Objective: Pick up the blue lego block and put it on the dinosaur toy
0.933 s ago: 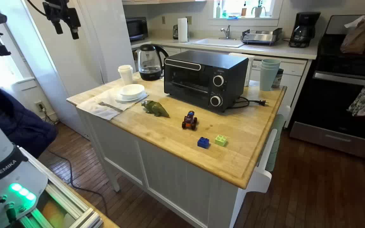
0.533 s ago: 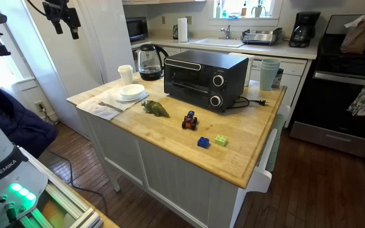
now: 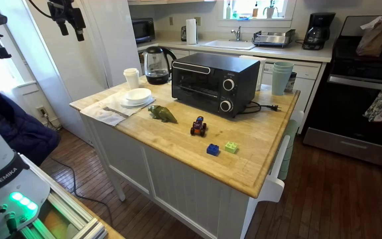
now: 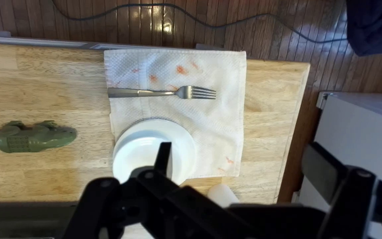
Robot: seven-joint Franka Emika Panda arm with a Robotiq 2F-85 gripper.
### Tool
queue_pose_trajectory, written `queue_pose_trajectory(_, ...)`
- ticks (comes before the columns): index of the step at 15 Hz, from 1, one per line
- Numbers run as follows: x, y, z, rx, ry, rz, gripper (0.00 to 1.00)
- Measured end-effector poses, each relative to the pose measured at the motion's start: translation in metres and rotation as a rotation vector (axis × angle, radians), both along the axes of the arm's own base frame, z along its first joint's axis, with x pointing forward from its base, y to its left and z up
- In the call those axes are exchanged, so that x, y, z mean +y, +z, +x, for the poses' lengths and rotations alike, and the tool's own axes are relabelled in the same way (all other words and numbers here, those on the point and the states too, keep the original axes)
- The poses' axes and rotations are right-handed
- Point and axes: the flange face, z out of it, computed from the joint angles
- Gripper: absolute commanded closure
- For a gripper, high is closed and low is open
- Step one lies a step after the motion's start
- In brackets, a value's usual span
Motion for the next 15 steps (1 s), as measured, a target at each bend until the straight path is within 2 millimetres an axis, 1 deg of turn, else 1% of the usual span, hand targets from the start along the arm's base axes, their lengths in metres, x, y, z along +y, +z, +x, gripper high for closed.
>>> queue_pose_trajectory(2,-0.024,0.001,0.003,-0.010,-0.102,0.003,0.00)
queue_pose_trajectory(4,-0.054,0.002,-0.001,-0.018,-0.203,0.005,0.00)
queue_pose_trajectory(8,-0.120,-0.002,-0.021,-0.029,-0.409,0.006,0.00)
queue_pose_trajectory(11,-0.164,-0.012,-0.037,-0.036,-0.543,-0.017,0.00)
queue_pose_trajectory(12,-0.171,-0.015,-0.040,-0.035,-0.562,-0.019,0.00)
queue_pose_trajectory(13,-0.174,-0.017,-0.042,-0.035,-0.570,-0.019,0.00)
queue_pose_trajectory(15,-0.173,-0.018,-0.042,-0.036,-0.575,-0.019,0.00)
